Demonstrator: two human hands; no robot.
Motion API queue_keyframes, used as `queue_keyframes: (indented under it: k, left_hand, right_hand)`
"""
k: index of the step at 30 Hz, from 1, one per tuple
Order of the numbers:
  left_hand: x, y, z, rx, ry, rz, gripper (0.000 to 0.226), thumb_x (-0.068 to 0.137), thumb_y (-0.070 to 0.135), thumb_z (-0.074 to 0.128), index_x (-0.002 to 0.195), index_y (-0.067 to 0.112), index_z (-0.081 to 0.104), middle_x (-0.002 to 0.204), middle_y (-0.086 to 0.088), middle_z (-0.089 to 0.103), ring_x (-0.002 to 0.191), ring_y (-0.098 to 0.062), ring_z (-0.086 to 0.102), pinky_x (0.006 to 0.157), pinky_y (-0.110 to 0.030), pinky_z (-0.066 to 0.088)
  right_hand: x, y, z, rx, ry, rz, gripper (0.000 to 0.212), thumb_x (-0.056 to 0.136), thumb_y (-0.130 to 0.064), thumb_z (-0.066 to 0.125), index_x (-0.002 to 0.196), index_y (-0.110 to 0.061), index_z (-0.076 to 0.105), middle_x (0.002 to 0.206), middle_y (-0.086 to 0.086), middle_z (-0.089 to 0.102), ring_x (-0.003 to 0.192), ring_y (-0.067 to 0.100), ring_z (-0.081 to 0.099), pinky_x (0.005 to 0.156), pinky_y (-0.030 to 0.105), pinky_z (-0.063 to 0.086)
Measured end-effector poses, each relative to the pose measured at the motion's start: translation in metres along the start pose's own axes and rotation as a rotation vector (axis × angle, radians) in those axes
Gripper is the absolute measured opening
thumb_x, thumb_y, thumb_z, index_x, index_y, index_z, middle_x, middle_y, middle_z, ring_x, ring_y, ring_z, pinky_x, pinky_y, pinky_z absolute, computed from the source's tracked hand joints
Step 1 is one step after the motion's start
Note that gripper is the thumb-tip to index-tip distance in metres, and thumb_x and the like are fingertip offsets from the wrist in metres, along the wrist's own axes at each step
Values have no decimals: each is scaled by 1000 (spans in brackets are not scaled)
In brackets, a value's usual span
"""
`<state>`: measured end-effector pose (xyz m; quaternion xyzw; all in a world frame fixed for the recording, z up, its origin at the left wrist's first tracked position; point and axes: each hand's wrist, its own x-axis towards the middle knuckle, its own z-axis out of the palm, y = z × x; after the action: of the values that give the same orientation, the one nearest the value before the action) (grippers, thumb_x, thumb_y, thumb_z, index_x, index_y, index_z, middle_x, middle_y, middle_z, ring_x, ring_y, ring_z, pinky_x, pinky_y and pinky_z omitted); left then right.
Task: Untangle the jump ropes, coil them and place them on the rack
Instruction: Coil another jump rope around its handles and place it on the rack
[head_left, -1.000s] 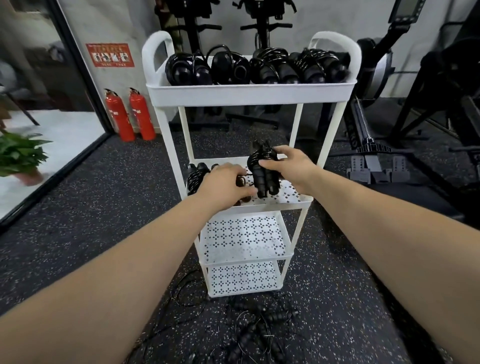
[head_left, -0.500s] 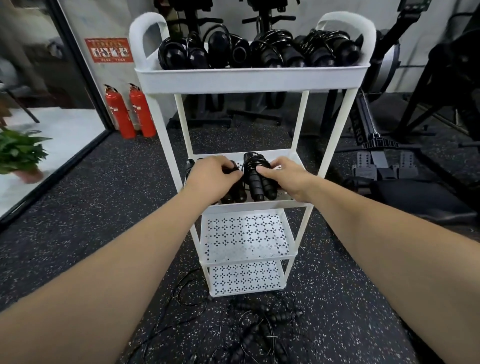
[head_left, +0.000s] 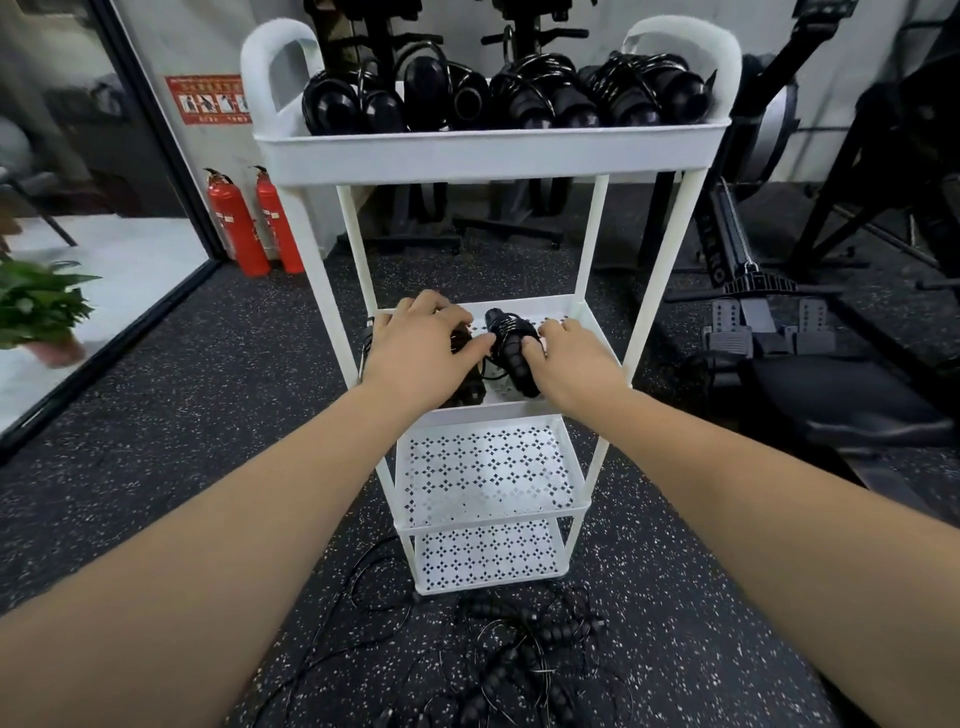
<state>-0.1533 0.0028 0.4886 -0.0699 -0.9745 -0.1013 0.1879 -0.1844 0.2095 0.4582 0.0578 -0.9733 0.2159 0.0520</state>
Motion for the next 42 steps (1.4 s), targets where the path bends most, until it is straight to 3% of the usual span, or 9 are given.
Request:
queue_keyframes:
  k: [7, 10, 12, 18, 23, 28, 33, 37, 42]
  left_hand:
    - [1, 15, -5, -98, -34, 5, 39, 99, 56, 60, 130, 34, 70, 136, 5, 62, 127, -24, 57, 107, -46, 43]
    - [4, 17, -1, -180, -111, -39, 49, 94, 51, 69, 139, 31, 65, 139, -2, 62, 125, -26, 61, 107, -42, 48]
    - [6, 15, 2, -208, -174, -121, 58, 94, 46, 72, 148, 26, 61, 144, -8, 63, 128, -28, 61, 106, -34, 46]
    - [3, 12, 6, -292, -182, -137, 50, 95, 32, 70, 145, 26, 64, 142, -6, 65, 128, -28, 62, 104, -31, 45]
    - [-2, 7, 2, -247, 19, -165, 30, 93, 33, 73, 120, 22, 72, 117, -6, 65, 105, -28, 66, 90, -31, 51]
    - [-2, 8, 3, -245, -91, -112, 35, 94, 35, 73, 126, 22, 73, 122, -4, 73, 111, -22, 68, 95, -32, 53]
    - [-5, 12, 10, -193, -156, -13, 42, 94, 41, 73, 132, 24, 71, 125, -6, 65, 119, -27, 60, 104, -41, 49]
    - [-7, 6, 11, -251, -128, -27, 47, 88, 24, 77, 134, 19, 67, 123, -5, 64, 118, -25, 60, 102, -38, 50]
    - [-8, 0, 14, -226, -67, -142, 31, 82, 25, 76, 110, 19, 64, 101, -4, 64, 95, -24, 62, 75, -34, 46]
  right_hand:
    - [-8, 0, -7, 216, 24, -3, 45, 108, -48, 55, 136, -13, 60, 123, 10, 63, 113, 31, 61, 84, 36, 45]
    - [-12, -4, -9, 249, -28, -25, 52, 94, -51, 78, 128, -18, 57, 102, 1, 72, 94, 21, 64, 62, 26, 40]
    - [-14, -4, -10, 302, -60, -29, 60, 86, -51, 86, 130, -20, 58, 95, -1, 73, 92, 20, 68, 66, 26, 45]
    - [-16, -4, -10, 326, -108, -11, 80, 70, -55, 97, 132, -28, 53, 125, 5, 49, 105, 23, 61, 72, 31, 51]
    - [-16, -12, -6, 366, -84, -18, 78, 71, -42, 100, 130, -26, 52, 100, -7, 60, 100, 23, 64, 82, 40, 58]
    - [-11, -13, -9, 479, -68, 78, 79, 59, -40, 100, 118, -38, 49, 102, 4, 75, 90, 28, 74, 71, 38, 58]
    - [-17, -19, -7, 343, -12, 32, 73, 65, -41, 94, 116, -40, 43, 120, 4, 43, 98, 29, 61, 81, 40, 57]
    - [-16, -17, -5, 329, 3, 0, 74, 72, -26, 97, 125, -31, 46, 123, 4, 36, 84, 22, 63, 79, 36, 57]
    - [-20, -21, 8, 173, 143, -131, 70, 76, -11, 89, 132, -33, 53, 119, 2, 33, 94, 28, 58, 78, 39, 58]
